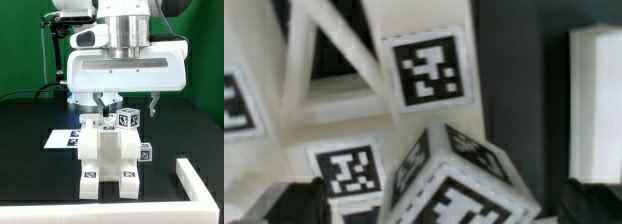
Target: Assemble chair
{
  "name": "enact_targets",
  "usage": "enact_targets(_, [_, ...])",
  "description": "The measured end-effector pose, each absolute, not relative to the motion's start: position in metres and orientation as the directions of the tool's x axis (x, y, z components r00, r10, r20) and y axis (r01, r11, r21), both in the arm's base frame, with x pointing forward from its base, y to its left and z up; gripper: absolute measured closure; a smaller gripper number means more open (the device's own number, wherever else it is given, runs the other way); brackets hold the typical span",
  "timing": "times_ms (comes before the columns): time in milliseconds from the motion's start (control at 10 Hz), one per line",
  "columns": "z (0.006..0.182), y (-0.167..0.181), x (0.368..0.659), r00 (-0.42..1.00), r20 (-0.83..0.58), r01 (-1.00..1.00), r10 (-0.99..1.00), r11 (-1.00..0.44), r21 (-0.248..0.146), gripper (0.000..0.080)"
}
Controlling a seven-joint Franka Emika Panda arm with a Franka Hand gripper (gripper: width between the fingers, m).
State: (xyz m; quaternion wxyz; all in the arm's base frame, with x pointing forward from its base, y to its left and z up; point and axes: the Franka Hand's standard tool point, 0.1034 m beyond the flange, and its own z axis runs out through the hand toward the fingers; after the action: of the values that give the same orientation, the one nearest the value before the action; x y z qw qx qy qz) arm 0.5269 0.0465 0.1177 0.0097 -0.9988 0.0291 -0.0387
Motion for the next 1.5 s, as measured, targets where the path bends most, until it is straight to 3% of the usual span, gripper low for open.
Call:
enact_targets(500, [0.121, 0.050, 0.527, 0.900, 0.067, 0.429, 0.431, -0.902, 0.049, 0.0151])
enact_targets(800, [0.120, 0.044, 0.528, 0.835, 0.058, 0.544, 0.546, -0.837, 0.058, 0.0165])
enact_targets(1000, [0.120, 0.044, 0.528, 0.836, 0.058, 0.543, 0.546, -0.838, 0.058, 0.0510])
enact_targets(1300, [0.120, 0.044, 0.528, 0.849, 0.060, 0.522, 0.525, -0.851, 0.056, 0.0519])
enact_targets(1500, [0.120, 0.044, 0.528, 0.941, 0.076, 0.328, 0.330, -0.944, 0.035, 0.0519])
